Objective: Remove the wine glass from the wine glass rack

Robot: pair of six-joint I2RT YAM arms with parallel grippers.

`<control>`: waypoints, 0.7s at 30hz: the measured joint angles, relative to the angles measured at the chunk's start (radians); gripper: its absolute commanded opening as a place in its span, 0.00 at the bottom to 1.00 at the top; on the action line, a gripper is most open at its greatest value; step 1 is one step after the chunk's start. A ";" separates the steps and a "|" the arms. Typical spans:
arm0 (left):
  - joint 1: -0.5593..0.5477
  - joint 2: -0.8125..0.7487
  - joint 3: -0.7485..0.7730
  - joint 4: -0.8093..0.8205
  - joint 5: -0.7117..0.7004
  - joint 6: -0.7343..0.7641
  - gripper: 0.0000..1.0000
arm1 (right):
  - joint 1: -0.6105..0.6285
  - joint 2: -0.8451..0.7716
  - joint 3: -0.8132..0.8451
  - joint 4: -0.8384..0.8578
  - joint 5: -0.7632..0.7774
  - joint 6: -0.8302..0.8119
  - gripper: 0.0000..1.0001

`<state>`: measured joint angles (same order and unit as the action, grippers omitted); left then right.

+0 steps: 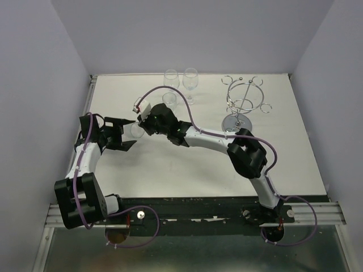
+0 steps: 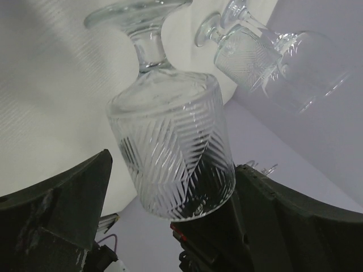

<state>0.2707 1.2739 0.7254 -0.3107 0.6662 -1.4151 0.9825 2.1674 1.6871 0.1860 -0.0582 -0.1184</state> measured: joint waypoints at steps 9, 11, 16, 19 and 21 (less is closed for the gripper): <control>0.010 -0.032 0.005 -0.033 -0.002 0.059 0.99 | -0.041 -0.015 -0.009 -0.048 -0.036 -0.060 0.01; 0.023 -0.033 0.006 -0.032 -0.001 0.069 0.99 | -0.064 -0.055 -0.041 -0.084 -0.076 -0.106 0.01; 0.064 -0.043 -0.009 0.023 -0.004 0.123 0.99 | -0.129 -0.209 -0.102 -0.222 -0.171 -0.215 0.01; 0.114 -0.074 -0.039 0.043 -0.018 0.172 0.99 | -0.169 -0.279 -0.065 -0.348 -0.219 -0.251 0.01; 0.144 -0.094 -0.058 0.040 -0.032 0.211 0.99 | -0.189 -0.295 -0.005 -0.443 -0.240 -0.257 0.01</control>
<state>0.4145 1.1797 0.6674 -0.2710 0.6342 -1.2045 0.7933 1.8721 1.6817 -0.2565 -0.2981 -0.3752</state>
